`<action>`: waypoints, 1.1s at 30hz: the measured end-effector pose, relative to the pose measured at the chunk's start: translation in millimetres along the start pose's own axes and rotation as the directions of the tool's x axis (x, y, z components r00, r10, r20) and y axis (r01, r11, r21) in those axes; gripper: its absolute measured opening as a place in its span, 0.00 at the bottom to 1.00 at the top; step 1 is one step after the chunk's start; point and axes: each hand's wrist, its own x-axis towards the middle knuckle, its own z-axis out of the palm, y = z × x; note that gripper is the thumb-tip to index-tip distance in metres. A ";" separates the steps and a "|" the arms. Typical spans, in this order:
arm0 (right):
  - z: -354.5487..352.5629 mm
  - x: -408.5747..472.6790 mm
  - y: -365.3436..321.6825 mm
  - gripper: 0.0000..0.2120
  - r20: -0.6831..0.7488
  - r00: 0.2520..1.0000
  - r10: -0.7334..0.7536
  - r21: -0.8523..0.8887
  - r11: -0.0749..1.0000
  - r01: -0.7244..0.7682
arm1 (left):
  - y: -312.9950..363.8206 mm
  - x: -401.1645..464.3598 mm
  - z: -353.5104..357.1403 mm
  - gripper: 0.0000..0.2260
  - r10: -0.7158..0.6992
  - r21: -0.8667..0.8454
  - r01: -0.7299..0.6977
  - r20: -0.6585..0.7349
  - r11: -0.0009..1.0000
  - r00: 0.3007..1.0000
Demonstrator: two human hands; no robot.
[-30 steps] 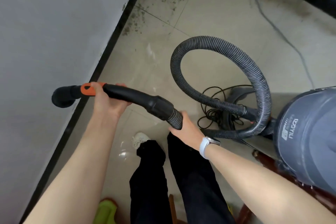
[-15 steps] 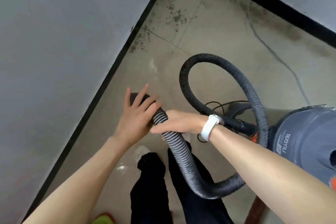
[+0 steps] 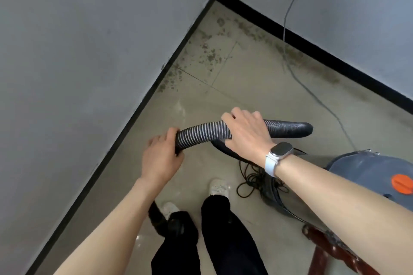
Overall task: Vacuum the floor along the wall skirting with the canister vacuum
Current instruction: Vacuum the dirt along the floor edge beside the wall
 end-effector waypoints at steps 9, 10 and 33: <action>-5.1 56.7 -38.1 0.29 -0.501 0.864 -0.051 -0.075 0.997 0.015 | -23.8 -2.2 -53.8 0.17 -0.041 -0.558 0.127 0.164 0.820 0.986; -4.3 61.9 -41.5 0.31 -0.530 0.846 0.053 0.018 0.998 -0.052 | -29.9 -3.0 -60.5 0.18 -0.031 -0.604 0.150 0.203 0.783 0.979; 54.7 110.9 -235.5 0.17 0.007 0.959 -0.284 0.452 0.856 0.251 | -162.8 -121.0 -86.9 0.27 -0.388 -0.134 0.373 -0.104 0.918 0.916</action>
